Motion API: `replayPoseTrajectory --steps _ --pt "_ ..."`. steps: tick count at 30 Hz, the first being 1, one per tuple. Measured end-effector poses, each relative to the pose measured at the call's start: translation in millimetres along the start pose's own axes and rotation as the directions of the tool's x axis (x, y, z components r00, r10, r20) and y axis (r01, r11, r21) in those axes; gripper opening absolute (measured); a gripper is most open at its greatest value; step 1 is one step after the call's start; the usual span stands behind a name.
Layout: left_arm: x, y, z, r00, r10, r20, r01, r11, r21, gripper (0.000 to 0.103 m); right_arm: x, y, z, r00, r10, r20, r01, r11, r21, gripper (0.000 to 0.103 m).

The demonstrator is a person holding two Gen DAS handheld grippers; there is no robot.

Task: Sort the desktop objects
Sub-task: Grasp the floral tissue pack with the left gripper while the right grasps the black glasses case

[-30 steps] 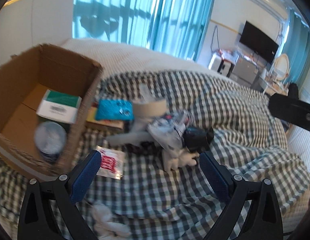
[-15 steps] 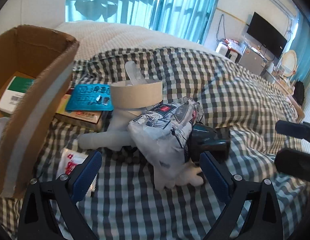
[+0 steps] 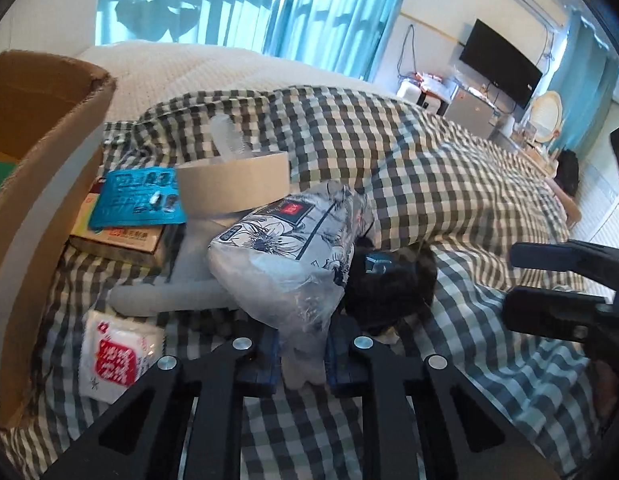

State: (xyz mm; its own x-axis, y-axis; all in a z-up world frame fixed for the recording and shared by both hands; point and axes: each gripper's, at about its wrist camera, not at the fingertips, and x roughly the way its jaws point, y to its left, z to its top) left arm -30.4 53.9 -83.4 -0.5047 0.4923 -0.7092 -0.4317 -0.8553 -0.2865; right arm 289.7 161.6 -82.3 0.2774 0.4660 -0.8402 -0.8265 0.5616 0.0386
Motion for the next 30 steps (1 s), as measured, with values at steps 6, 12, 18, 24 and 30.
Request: replayPoseTrajectory --steps 6,12,18,24,30 --pt "-32.5 16.2 -2.9 0.999 0.01 0.037 -0.008 0.999 -0.037 0.016 6.0 17.4 2.1 1.0 0.018 -0.009 -0.018 0.997 -0.069 0.093" --pt "-39.0 22.2 -4.0 0.999 0.039 0.032 -0.038 0.998 -0.041 0.016 27.3 36.1 1.9 0.997 -0.009 -0.081 -0.004 0.988 -0.153 0.095" --pt "-37.7 24.7 -9.7 0.999 0.043 0.032 -0.042 0.998 -0.039 0.016 39.2 28.4 8.5 0.995 0.024 -0.1 -0.031 0.997 -0.067 0.095" --pt "-35.7 27.4 -11.5 0.999 0.043 0.027 -0.042 0.998 -0.039 0.016 56.9 29.9 10.3 0.989 0.024 -0.143 -0.029 0.999 -0.028 0.09" --pt "-28.7 30.9 -14.0 1.0 0.031 0.002 -0.031 0.998 -0.048 0.016 67.3 28.7 15.2 0.989 0.024 -0.147 -0.021 1.0 0.022 0.08"
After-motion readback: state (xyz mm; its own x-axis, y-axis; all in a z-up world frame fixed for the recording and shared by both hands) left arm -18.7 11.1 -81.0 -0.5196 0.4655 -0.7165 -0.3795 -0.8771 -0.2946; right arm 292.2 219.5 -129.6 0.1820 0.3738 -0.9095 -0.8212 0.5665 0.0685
